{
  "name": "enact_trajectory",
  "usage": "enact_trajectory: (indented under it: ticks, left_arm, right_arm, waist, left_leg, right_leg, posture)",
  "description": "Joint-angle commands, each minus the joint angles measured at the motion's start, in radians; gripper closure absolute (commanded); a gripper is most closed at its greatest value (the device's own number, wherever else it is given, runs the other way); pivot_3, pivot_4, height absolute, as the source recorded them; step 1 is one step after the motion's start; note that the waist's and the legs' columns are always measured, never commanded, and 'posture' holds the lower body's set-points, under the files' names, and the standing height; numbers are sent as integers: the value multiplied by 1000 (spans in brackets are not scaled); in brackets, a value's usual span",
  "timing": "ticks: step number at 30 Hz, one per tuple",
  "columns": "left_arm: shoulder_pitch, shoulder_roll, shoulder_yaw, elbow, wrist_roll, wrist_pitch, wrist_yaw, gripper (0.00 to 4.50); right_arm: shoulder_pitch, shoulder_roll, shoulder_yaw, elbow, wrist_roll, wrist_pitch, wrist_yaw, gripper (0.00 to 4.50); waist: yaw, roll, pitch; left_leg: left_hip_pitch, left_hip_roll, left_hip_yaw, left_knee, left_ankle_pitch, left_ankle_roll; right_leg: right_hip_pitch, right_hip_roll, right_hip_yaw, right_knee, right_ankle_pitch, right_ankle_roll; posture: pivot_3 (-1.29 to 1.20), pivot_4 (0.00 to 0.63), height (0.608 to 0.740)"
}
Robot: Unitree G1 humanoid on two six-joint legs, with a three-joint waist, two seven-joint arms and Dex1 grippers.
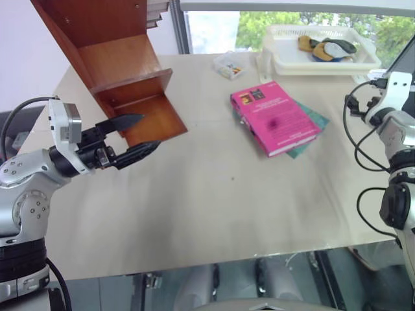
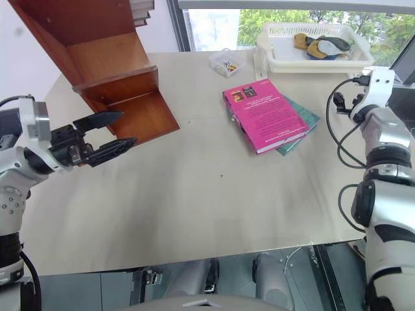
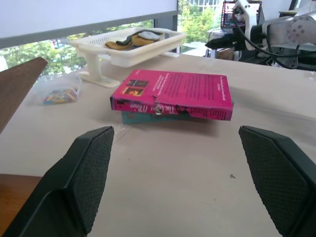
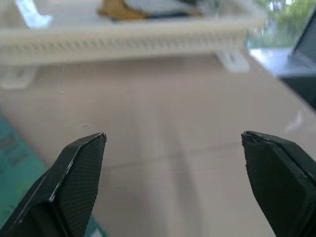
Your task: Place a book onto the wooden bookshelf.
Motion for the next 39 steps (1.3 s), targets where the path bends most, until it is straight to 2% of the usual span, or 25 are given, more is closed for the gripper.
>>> enact_trajectory:
  ticks: [1,5,12,18,32,39]
  left_arm:
    - [14,-2,22,-45,-5,-20,10,129]
    - [28,-4,28,-63,-8,-17,24,129]
    - [16,-8,9,-66,-3,-20,40,129]
    - [34,-2,26,-76,2,-17,61,129]
    - [63,-4,33,-96,3,-23,82,129]
    - [82,-6,31,-105,6,-28,93,129]
  right_arm:
    - [-70,-24,-29,83,-8,-12,-30,0]
    - [-91,2,-24,123,-27,16,10,0]
    - [-117,68,-216,152,128,128,-7,0]
    - [-113,95,-271,146,175,205,86,0]
    - [-97,121,-270,134,190,365,332,0]
    - [-88,118,-166,105,148,544,615,0]
  waist:
    - [-2,0,0]
    - [-6,0,0]
    - [-22,1,0]
    - [-22,1,0]
    - [-25,1,0]
    - [-25,1,0]
  left_leg:
    - [0,0,0,0,0,0]
    - [0,0,0,-1,0,0]
    - [2,0,0,-1,0,0]
    - [2,0,0,-1,0,0]
    - [2,0,0,-2,0,0]
    - [2,0,0,-2,0,0]
  right_leg:
    - [0,0,0,0,0,0]
    - [0,0,1,0,0,0]
    - [0,-1,1,4,0,0]
    - [0,-1,1,4,0,0]
    - [0,-1,1,4,0,0]
    - [0,-1,1,5,0,0]
  posture:
    - [0,150,740]
    - [0,150,740]
    - [0,150,740]
    - [0,150,740]
    - [0,150,740]
    - [0,150,740]
